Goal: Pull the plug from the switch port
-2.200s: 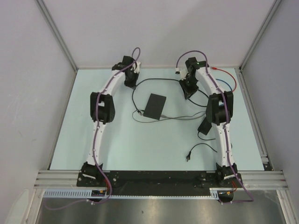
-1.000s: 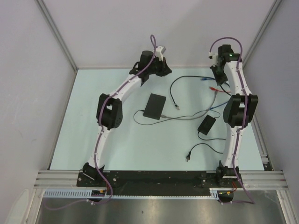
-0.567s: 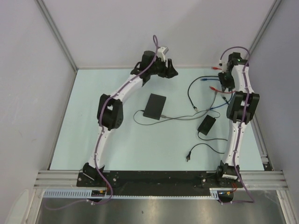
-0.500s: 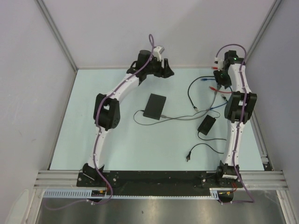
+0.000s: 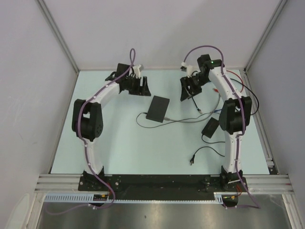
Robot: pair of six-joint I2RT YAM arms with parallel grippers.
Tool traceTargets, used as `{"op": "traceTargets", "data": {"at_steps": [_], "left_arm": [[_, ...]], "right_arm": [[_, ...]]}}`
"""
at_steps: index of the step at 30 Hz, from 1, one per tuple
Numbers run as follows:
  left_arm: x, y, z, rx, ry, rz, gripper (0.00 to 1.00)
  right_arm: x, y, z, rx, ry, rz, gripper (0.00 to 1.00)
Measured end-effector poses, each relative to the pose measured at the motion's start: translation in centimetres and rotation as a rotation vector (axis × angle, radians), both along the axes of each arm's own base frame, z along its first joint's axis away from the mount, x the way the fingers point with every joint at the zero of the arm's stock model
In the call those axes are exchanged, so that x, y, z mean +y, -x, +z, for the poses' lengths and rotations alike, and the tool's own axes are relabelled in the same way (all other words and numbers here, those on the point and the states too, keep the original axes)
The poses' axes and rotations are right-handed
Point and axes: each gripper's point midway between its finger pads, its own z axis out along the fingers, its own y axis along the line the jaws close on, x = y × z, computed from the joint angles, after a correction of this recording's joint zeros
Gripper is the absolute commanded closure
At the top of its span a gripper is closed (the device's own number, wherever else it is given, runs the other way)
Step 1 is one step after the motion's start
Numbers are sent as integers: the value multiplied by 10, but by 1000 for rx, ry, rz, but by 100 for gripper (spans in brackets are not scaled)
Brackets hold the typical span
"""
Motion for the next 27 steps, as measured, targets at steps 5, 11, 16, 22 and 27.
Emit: {"op": "traceTargets", "data": {"at_steps": [5,11,16,22,27], "left_arm": [[2,44,-42,114,-85,-99,34],[19,91,-37,98,-249,-272,83],[33,111,-29,102,-247,-311,100],[47,141,-47,195,-207,-271,94],[37,137,-41,184,-147,-235,87]], "right_arm": [[12,36,-32,152,-86,3,53],[20,26,-67,257,-133,-104,81],[48,11,-96,260,-119,-88,95],[111,0,-127,226,-102,23,96],[132,-6,-125,170,-96,57,80]]}}
